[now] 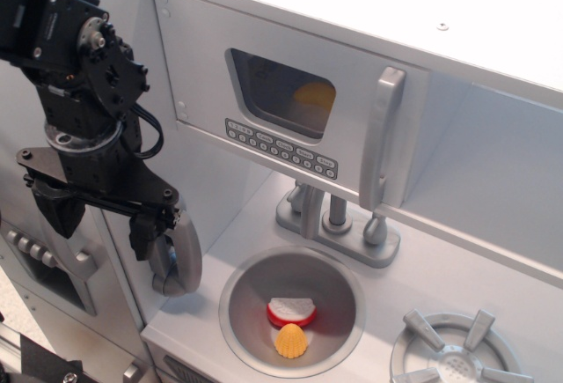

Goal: Open microwave

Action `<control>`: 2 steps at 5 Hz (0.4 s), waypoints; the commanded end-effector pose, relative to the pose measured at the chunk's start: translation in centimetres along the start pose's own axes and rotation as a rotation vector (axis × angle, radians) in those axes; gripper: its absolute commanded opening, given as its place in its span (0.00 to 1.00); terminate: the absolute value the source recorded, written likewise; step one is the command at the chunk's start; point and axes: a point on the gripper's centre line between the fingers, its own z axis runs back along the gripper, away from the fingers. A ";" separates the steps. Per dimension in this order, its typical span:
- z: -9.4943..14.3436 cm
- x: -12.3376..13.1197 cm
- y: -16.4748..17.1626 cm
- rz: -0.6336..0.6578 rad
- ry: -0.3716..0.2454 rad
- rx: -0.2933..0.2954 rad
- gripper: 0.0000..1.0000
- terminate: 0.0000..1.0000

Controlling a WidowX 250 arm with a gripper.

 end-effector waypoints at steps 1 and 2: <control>0.0 0.0 0.0 0.000 0.000 0.000 1.00 0.00; 1.4 0.1 -3.8 0.010 -0.009 -0.046 1.00 0.00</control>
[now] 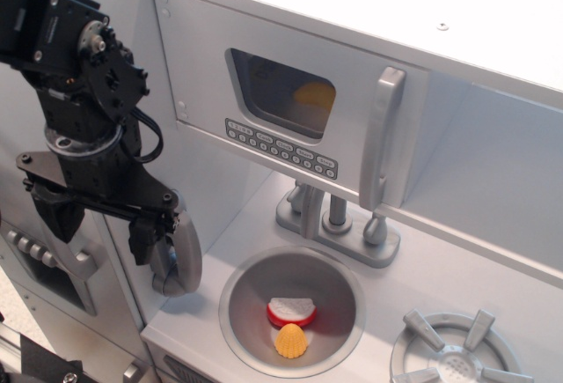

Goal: Open microwave

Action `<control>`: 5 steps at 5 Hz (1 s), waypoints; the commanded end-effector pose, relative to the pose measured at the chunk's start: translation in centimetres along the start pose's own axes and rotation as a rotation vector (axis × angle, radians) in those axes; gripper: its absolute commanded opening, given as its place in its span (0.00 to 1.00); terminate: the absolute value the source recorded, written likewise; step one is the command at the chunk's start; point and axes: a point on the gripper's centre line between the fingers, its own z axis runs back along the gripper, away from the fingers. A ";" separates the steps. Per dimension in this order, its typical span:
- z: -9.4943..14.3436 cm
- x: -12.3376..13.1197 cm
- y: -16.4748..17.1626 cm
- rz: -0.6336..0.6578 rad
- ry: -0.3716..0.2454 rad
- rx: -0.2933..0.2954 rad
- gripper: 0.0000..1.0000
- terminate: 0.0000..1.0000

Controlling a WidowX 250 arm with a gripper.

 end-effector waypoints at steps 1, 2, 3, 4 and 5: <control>2.9 0.4 -6.9 -0.016 0.017 -0.105 1.00 0.00; 4.1 1.3 -9.6 -0.002 0.000 -0.144 1.00 0.00; 5.0 2.5 -11.9 0.005 0.000 -0.188 1.00 0.00; 6.0 3.6 -13.9 -0.028 -0.052 -0.230 1.00 0.00; 7.6 4.9 -14.4 -0.035 -0.172 -0.258 1.00 0.00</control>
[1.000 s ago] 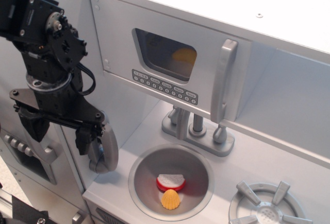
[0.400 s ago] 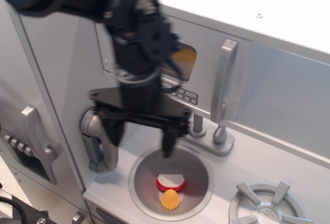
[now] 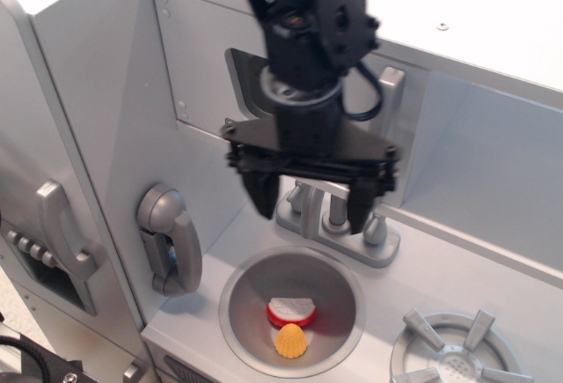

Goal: Open microwave

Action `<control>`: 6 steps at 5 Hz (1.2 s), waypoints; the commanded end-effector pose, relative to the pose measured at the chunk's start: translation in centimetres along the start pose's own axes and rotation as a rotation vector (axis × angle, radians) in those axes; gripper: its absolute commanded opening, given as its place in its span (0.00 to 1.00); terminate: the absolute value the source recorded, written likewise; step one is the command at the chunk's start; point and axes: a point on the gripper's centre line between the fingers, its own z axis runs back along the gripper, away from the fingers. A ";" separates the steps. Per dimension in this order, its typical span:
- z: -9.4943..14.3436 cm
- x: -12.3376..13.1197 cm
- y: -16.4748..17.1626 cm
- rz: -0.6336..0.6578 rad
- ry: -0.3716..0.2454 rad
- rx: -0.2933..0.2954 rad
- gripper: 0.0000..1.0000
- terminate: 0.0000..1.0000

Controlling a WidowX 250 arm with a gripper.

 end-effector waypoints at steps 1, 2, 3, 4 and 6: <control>3.2 3.1 -1.5 -0.014 -0.147 -0.079 1.00 0.00; 3.7 3.8 -2.1 -0.022 -0.209 -0.075 1.00 0.00; 3.6 5.2 -2.5 -0.006 -0.234 -0.062 1.00 0.00; 2.8 5.5 -2.9 -0.009 -0.254 -0.042 1.00 0.00; 2.2 5.7 -3.4 -0.031 -0.279 -0.046 0.00 0.00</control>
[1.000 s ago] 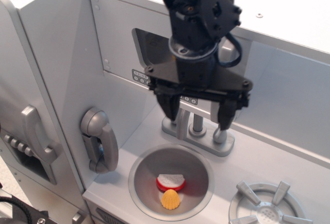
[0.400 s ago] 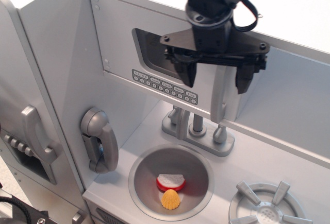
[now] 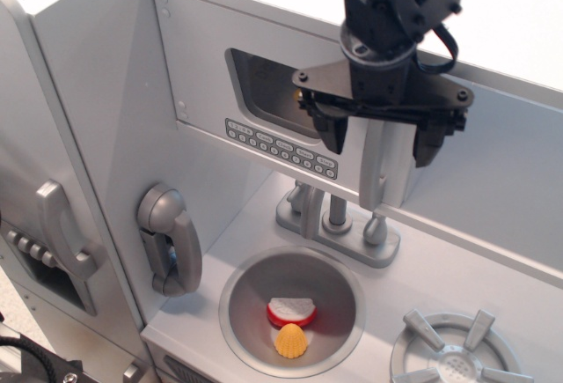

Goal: Open microwave

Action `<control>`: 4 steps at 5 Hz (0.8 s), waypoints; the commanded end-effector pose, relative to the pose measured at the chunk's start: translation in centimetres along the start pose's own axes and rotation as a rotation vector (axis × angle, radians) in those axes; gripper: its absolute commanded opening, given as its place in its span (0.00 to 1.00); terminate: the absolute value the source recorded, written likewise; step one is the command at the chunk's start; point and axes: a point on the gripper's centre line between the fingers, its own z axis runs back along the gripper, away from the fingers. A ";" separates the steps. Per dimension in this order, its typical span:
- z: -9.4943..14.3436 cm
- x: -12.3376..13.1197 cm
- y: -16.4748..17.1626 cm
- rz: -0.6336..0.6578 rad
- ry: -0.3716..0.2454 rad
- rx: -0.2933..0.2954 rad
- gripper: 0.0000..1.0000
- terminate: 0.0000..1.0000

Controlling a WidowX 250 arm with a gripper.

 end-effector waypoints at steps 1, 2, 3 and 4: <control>1.3 0.8 -0.6 -0.022 -0.068 -0.055 0.00 0.00; 1.4 0.9 -0.5 -0.026 -0.065 -0.076 0.00 0.00; 1.8 0.0 -0.1 -0.040 -0.058 -0.082 0.00 0.00; 2.6 -1.5 0.5 -0.035 -0.037 -0.089 0.00 0.00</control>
